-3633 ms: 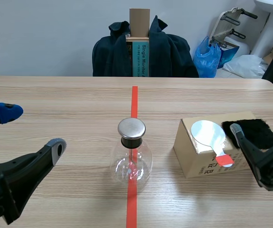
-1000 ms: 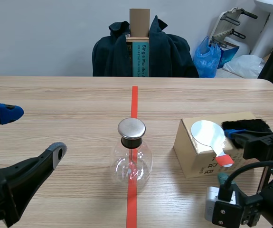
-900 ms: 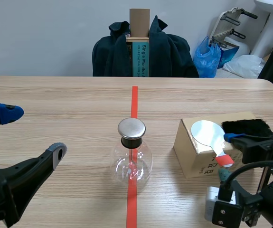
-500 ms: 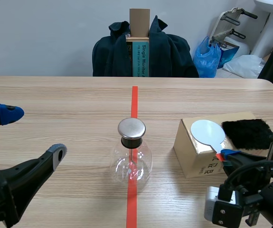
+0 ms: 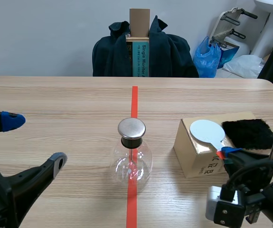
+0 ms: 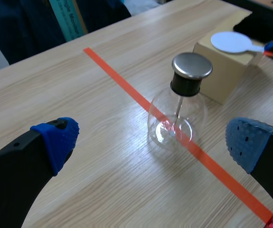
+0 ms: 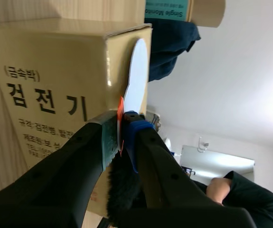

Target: Do the electroscope experiment.

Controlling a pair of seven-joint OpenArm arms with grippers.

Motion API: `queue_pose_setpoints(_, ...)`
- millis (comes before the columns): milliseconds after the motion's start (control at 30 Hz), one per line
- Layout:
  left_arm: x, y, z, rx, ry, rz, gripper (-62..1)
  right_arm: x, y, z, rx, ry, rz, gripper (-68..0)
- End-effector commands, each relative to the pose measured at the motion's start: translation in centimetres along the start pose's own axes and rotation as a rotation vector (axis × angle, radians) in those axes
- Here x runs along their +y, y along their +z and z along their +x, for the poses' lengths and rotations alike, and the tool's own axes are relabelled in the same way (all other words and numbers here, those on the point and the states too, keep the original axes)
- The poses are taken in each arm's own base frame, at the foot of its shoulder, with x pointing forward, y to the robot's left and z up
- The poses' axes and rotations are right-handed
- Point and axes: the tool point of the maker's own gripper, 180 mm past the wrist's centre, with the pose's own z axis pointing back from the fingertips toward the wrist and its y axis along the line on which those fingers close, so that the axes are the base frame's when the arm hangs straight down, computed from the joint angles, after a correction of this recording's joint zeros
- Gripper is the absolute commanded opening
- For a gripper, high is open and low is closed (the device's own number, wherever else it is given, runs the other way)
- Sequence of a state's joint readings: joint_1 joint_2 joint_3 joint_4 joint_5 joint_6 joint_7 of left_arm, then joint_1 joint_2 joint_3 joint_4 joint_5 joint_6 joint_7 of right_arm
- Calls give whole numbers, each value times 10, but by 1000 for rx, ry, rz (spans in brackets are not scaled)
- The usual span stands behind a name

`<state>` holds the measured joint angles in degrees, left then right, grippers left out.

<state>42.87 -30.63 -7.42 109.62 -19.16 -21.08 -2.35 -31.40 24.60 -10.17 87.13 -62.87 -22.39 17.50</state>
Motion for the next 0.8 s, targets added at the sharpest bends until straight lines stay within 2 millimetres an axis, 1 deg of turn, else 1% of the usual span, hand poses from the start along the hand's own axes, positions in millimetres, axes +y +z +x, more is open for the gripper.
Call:
queue_pose_setpoints(0,-3,-1,5,-16,-3,-7,14,-31,0,-9,-3,36,-97,-669)
queue_pose_setpoints(100,-4,-1,1,7,-18,-9,14,-62,3,-11,-15,41,-210,-669)
queue_pose_setpoints(133,-4,-1,-1,21,-26,-9,-8,-74,5,-10,-20,47,-258,-669)
queue_pose_setpoints(233,-4,0,-11,70,-41,-10,-151,-107,11,-10,-28,79,-395,-669)
queue_pose_setpoints(333,-3,1,-19,105,-56,-9,-306,-141,23,-9,-24,128,-553,-669)
queue_pose_setpoints(500,-1,3,-29,121,-40,-7,-588,-178,31,-10,-18,174,-651,-669)
queue_pose_setpoints(700,-5,4,-34,47,5,-45,-582,-219,45,-12,-1,211,-763,-669)
queue_pose_setpoints(767,-8,1,-39,32,26,-72,-582,-230,49,-12,2,218,-794,-669)
